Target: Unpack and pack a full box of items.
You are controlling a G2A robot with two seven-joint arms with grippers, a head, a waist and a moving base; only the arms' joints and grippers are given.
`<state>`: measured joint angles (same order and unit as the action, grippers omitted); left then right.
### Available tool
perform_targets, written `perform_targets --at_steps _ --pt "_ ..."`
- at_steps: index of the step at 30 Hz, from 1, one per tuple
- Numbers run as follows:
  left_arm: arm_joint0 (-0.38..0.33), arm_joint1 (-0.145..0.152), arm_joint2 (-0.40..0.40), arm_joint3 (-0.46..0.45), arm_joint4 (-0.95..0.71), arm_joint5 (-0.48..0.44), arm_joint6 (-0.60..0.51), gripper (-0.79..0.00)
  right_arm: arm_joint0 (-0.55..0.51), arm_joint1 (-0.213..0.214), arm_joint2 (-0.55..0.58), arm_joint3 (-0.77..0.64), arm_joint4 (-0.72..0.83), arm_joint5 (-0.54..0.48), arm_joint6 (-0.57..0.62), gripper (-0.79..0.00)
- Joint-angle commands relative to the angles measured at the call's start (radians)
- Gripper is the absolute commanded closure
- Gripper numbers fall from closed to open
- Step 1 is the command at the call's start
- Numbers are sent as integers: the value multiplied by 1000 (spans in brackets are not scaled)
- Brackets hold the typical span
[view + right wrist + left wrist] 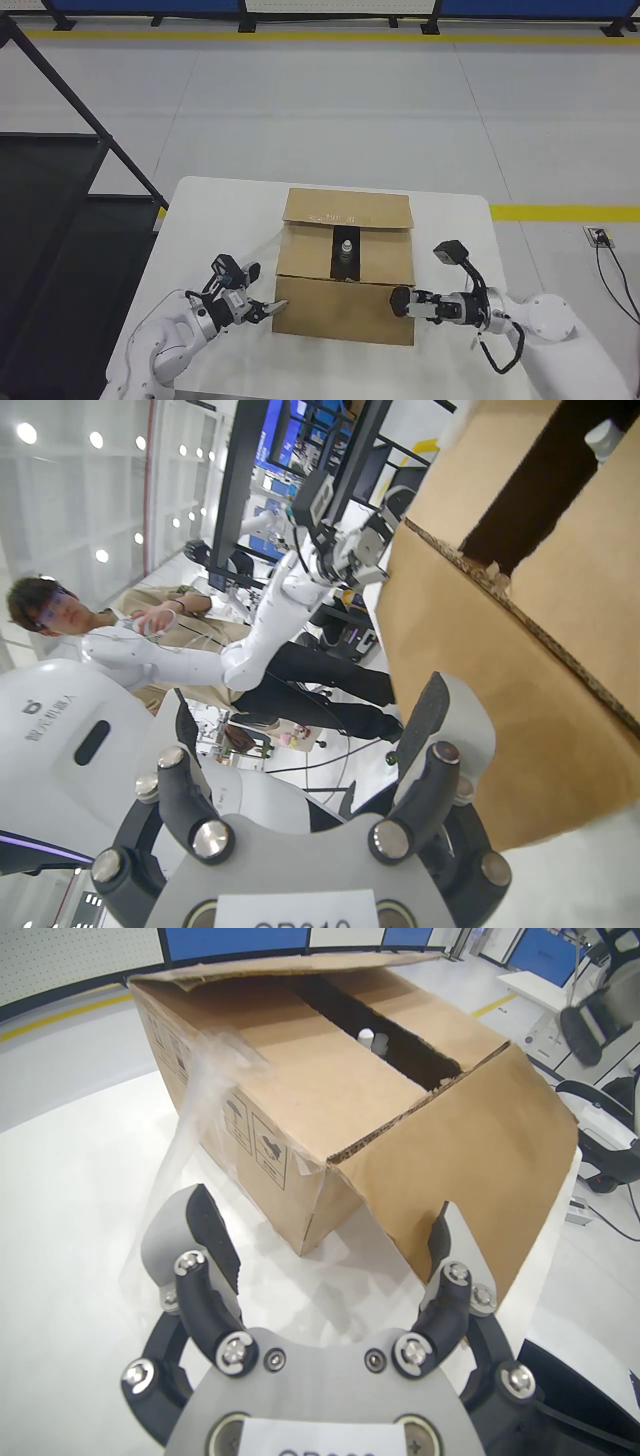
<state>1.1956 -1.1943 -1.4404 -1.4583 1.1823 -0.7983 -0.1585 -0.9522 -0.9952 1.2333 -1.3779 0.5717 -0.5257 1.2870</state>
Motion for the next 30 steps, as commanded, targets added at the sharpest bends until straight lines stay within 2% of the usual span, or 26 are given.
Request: perform_targets --at_steps 1,4,13,17,20,25,30 --pt "-7 0 11 13 17 7 13 -785 37 -9 -10 46 104 35 -7 -785" --pt "-13 3 15 29 28 5 25 -785 94 -18 -15 114 159 123 -81 -785" --pt "-14 4 15 35 24 7 29 -785 91 -19 -18 106 142 141 -110 -785" --pt "-14 4 15 35 24 7 29 -785 122 -31 -68 111 61 298 -274 -785" --pt "-14 4 15 35 24 7 29 -785 151 -45 -109 140 51 355 -331 -785" --pt "-14 4 15 35 24 7 29 -785 201 -66 -140 227 49 365 -418 -785" --pt "-14 4 15 35 24 7 29 -785 253 -95 -155 299 101 306 -539 -785"
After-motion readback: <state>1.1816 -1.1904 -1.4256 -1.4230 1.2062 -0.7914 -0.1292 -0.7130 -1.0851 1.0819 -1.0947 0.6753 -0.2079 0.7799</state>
